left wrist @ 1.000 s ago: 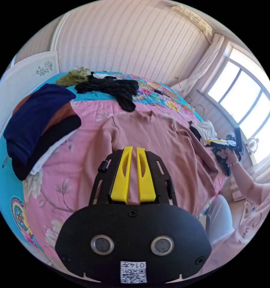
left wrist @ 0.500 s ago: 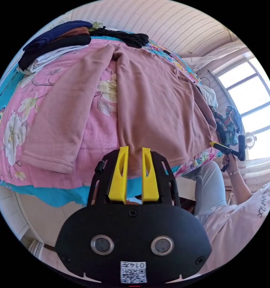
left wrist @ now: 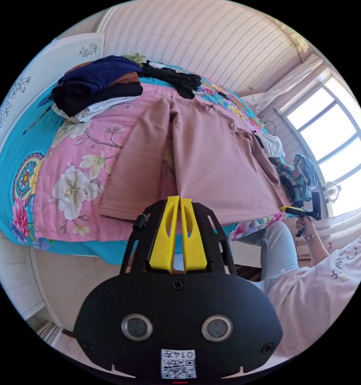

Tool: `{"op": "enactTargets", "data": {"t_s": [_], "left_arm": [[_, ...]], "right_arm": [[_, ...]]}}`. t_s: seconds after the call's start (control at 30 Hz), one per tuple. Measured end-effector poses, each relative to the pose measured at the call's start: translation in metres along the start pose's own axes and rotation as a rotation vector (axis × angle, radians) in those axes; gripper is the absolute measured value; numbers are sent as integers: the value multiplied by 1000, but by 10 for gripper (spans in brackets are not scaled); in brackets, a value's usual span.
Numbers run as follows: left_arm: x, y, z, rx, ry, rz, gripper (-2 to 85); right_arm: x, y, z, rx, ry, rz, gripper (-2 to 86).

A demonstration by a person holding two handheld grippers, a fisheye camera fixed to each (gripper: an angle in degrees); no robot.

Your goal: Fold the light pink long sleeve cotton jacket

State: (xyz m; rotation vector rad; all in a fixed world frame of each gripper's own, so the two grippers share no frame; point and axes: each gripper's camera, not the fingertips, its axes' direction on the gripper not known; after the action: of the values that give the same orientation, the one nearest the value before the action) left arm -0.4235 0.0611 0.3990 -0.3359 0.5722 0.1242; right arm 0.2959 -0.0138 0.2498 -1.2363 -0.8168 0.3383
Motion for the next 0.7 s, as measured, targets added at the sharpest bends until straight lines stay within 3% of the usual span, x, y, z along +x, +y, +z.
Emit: {"op": "enactTargets", "data": {"t_s": [0.1,0.27,0.37,0.47,0.6,0.7], "left_arm": [[5,-2,59,-121,-60,-5,-8],[14,-6,62,-97,-67,4,18],[22,-9,38,-11,-71,-4,38],[41,-18,24,91,0,4,41],[95,-41,51,138,189,92,43],[140,-60,84,137,277,149,47]], "right_arm": [[23,-3,26,-67,15,71,33],[55,12,-2,27,-115,149,55],[77,29,-36,149,-51,182,63],[101,37,-58,296,64,255,89],[130,27,-63,408,8,327,133],[148,16,-66,432,-75,354,111]]}}
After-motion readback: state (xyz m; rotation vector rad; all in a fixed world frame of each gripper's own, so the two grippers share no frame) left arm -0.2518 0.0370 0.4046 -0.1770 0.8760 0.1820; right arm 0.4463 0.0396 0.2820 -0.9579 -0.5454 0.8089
